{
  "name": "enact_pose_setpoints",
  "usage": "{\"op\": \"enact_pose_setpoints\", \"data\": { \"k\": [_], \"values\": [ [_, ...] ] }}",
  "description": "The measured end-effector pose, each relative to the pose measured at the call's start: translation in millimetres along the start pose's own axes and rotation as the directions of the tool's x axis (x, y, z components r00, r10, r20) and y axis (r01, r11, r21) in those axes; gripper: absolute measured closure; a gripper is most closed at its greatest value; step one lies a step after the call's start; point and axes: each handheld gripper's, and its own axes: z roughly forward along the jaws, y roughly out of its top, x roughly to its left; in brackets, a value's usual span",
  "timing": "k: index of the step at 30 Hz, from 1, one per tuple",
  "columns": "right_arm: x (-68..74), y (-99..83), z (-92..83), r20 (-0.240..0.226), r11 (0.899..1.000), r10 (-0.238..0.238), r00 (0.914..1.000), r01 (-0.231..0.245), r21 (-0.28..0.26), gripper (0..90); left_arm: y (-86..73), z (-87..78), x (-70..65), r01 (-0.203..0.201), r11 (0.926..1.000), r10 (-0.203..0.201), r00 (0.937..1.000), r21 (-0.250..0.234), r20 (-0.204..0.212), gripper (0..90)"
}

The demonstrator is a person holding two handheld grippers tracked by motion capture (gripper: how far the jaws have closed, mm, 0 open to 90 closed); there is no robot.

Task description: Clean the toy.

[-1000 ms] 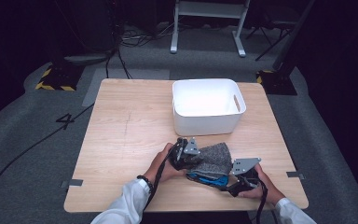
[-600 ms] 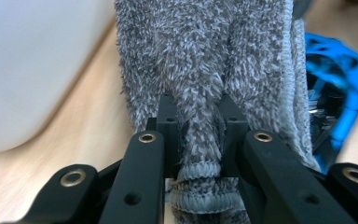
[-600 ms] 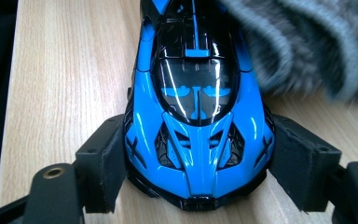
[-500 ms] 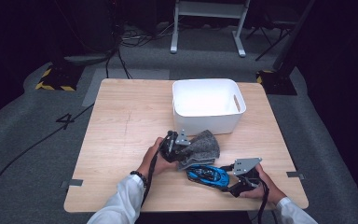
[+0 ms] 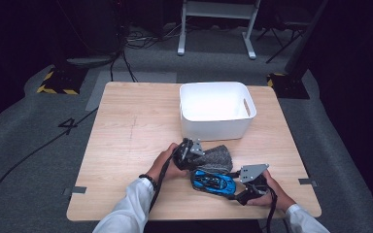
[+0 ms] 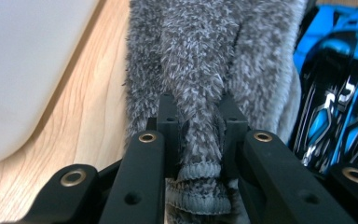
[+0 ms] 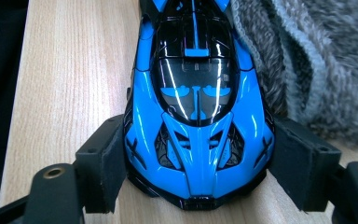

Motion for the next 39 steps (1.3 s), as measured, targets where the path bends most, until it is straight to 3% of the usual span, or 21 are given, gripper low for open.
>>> {"op": "enact_pose_setpoints", "data": {
  "k": [5,11,20,23,26,27,28,29,30,31,32,35,36,39],
  "values": [
    [-1.1,-2.5,-2.0,-0.004,1.0,0.004,1.0,-0.004,-0.002,26.0,-14.5,-6.7,7.0,-0.021,0.9971,0.017,0.9986,0.073,0.05,76.7],
    [-1.5,-3.8,-3.7,0.0,1.0,0.005,1.0,-0.005,0.001,25.9,-36.4,-25.5,8.9,-0.017,0.9959,0.009,0.9961,0.089,0.088,76.7],
    [-0.8,-4.6,-5.9,0.016,1.0,0.009,0.9998,-0.009,0.009,26.1,-67.8,-53.8,-10.2,-0.031,0.9941,0.017,0.991,0.104,0.133,76.6],
    [-0.7,-3.9,-5.7,0.018,1.0,0.004,0.9998,-0.004,0.012,26.1,-73.0,-60.1,-15.8,-0.035,0.9955,0.022,0.9891,0.088,0.145,76.6],
    [-0.6,-3.6,-5.4,0.023,1.0,0.005,0.9997,-0.006,0.01,26.2,-73.7,-62.5,-21.6,-0.028,0.9961,0.018,0.9924,0.083,0.122,76.5],
    [-0.3,-3.5,-5.6,0.025,1.0,0.004,0.9997,-0.004,0.011,26.2,-73.5,-62.7,-23.3,-0.022,0.9962,0.014,0.996,0.085,0.089,76.4],
    [-0.2,-3.7,-5.8,0.028,1.0,-0.001,0.9996,0.001,0.011,26.2,-73.4,-62.6,-23.1,0.006,0.9972,-0.009,0.9993,0.075,0.036,75.6],
    [-0.1,-4.0,-5.9,0.03,1.0,0.0,0.9996,0.0,0.009,26.2,-74.7,-62.7,-21.1,0.053,0.9974,-0.053,0.9986,0.048,-0.003,75.3],
    [0.0,-4.5,-6.0,0.03,1.0,0.006,0.9995,-0.007,0.008,26.2,-76.4,-62.1,-18.1,0.102,0.9946,-0.102,0.9944,0.014,-0.029,74.8],
    [0.2,-4.8,-6.1,0.031,1.0,0.013,0.9994,-0.013,0.004,26.2,-77.6,-60.1,-15.0,0.159,0.9872,-0.159,0.9859,-0.015,-0.051,73.6],
    [0.3,-5.0,-5.8,0.034,1.0,0.012,0.9994,-0.011,-0.001,26.2,-77.4,-57.9,-13.2,0.181,0.983,-0.182,0.9817,-0.031,-0.056,73.8],
    [0.4,-4.3,-5.2,0.035,1.0,0.009,0.9994,-0.009,0.0,26.2,-67.5,-51.6,-14.8,0.184,0.9793,-0.19,0.9789,-0.084,-0.075,72.7],
    [0.6,-4.0,-5.0,0.036,1.0,0.011,0.9993,-0.011,0.002,26.2,-62.8,-49.3,-16.1,0.173,0.9813,-0.18,0.9805,-0.084,-0.079,67.4],
    [-0.2,-4.5,-4.8,0.032,1.0,0.017,0.9994,-0.017,-0.001,26.2,-52.0,-42.7,-17.6,0.18,0.9803,-0.184,0.9818,-0.081,-0.046,39.6]
  ]
}}
